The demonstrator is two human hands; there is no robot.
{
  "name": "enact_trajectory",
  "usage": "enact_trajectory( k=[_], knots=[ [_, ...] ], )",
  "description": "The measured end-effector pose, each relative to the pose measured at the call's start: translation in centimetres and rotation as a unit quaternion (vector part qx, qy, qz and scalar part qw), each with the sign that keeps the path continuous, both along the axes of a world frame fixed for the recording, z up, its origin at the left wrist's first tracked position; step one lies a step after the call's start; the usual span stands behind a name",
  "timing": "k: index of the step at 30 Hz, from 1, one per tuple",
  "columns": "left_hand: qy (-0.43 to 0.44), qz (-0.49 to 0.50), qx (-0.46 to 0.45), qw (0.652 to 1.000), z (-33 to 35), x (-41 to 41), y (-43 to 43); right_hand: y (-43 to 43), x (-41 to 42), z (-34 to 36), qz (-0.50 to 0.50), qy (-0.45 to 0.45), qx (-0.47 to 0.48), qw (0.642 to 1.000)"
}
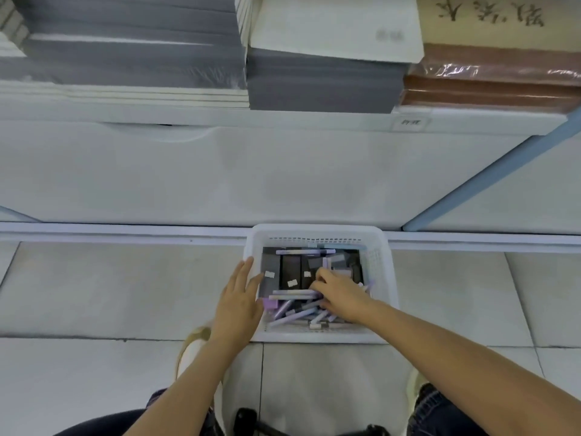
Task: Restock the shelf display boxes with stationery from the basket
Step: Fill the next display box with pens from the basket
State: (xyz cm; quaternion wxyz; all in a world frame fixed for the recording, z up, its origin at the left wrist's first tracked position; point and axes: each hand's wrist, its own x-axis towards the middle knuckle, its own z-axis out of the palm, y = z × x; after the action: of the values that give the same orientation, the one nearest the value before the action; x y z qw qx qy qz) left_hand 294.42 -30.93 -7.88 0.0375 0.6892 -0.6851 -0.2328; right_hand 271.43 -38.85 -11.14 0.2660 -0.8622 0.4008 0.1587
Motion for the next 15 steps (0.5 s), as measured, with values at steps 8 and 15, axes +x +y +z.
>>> enact_trajectory(
  k=[8,15],
  knots=[
    [0.002,0.021,-0.049,0.999,0.8,-0.9,-0.9,-1.6,-1.0,1.4,-0.046,-0.077,0.061,0.994],
    [0.099,-0.083,-0.002,0.992,2.1,-3.8,-3.1,-4.1,0.9,6.1,-0.076,-0.139,0.157,0.975]
  ],
)
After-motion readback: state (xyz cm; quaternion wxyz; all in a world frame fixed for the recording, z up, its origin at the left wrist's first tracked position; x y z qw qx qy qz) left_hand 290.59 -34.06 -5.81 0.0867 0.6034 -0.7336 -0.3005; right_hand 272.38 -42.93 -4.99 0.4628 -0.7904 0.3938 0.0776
